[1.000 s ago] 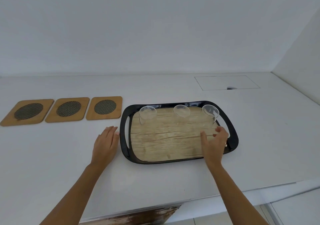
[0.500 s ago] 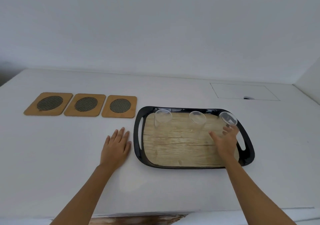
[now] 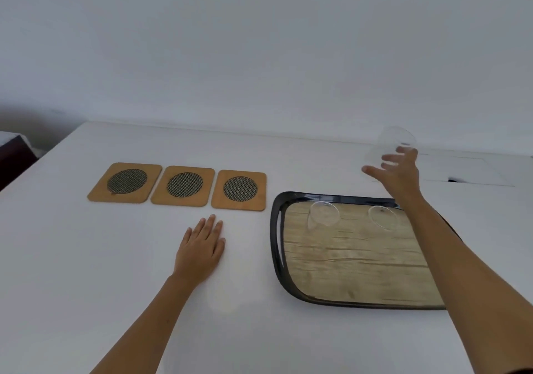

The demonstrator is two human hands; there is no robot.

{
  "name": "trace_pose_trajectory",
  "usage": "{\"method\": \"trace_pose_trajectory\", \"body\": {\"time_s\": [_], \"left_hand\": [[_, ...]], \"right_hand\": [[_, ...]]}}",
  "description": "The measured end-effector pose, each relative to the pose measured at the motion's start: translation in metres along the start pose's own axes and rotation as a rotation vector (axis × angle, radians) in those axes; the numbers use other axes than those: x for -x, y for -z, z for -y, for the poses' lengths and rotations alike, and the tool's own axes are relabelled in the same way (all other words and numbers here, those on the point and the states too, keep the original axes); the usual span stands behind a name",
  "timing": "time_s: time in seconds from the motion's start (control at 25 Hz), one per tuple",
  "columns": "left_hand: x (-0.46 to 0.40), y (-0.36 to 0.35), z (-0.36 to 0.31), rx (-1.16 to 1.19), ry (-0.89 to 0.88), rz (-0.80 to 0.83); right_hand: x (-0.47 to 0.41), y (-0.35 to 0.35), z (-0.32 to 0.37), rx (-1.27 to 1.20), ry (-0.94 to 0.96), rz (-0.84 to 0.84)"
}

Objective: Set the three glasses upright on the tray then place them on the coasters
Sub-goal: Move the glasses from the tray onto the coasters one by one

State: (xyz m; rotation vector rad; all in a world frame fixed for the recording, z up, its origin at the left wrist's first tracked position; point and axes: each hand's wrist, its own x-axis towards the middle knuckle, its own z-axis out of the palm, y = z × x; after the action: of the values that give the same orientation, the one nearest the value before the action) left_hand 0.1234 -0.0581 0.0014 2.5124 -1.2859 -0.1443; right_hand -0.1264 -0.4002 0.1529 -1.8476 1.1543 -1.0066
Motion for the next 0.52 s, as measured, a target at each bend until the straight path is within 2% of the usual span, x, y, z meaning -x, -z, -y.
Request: {"method": "trace_pose_trajectory", "body": {"time_s": [0.28,0.52], "left_hand": [[-0.011,0.019,0.058,-0.001,-0.009,0.001],[-0.013,0.020,0.071,0.004,-0.046,-0.009]], "right_hand": [[0.010,-0.135,0.077,-0.061,0.046,0.159],[0.056,-0.241,0.082,-0.067,0.021,0.244]]}}
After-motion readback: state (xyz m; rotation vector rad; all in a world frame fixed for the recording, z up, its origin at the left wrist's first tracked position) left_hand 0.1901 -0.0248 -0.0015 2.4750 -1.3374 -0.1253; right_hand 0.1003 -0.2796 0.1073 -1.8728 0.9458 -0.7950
